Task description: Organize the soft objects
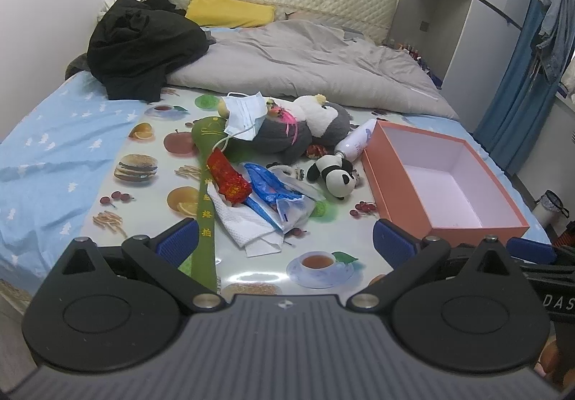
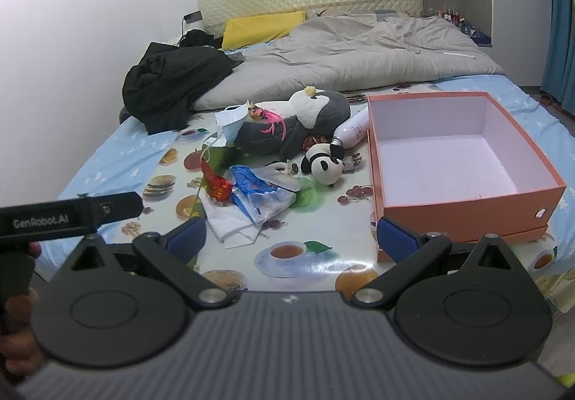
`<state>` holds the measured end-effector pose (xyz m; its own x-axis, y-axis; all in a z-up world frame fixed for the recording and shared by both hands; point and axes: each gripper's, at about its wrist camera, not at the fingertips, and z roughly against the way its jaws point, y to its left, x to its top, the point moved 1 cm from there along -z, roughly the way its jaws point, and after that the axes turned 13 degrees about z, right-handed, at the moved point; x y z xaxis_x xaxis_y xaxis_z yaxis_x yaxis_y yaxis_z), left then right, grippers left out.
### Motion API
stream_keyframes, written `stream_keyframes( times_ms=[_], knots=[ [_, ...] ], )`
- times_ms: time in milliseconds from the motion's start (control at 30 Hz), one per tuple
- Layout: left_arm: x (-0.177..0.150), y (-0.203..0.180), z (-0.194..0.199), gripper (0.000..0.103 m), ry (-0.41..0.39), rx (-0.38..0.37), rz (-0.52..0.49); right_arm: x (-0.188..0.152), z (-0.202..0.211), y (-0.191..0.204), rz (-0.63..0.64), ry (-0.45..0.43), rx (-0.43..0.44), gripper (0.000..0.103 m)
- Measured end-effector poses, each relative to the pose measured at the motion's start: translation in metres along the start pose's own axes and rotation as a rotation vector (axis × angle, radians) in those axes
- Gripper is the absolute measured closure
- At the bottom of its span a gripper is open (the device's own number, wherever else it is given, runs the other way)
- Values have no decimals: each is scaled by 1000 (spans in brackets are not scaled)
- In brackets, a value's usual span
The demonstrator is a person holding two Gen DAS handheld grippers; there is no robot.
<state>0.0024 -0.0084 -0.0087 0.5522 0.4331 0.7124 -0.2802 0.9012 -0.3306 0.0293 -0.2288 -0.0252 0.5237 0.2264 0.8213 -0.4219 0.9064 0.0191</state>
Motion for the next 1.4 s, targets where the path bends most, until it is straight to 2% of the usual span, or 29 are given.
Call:
stream_keyframes(
  times_ms=[600,867,1000,1133,1400],
  knots=[
    [-10,1,-2,0,14,-7,-1,-5,0,0,-8,15,-3,0],
    [-12,1,-5,0,21,-7,-14,-7,0,0,-11,-5,-11,0],
    [-14,2,-7,0,22,-4,-20,-12,-1,-1,-44,-27,42,0],
    [-18,7,-11,0,30,-3,-26,-17,-4,5,-18,-32,7,0],
    [-28,20,-24,0,47,-2,-33,-31,-11,3,-12,-22,14,0]
  ],
)
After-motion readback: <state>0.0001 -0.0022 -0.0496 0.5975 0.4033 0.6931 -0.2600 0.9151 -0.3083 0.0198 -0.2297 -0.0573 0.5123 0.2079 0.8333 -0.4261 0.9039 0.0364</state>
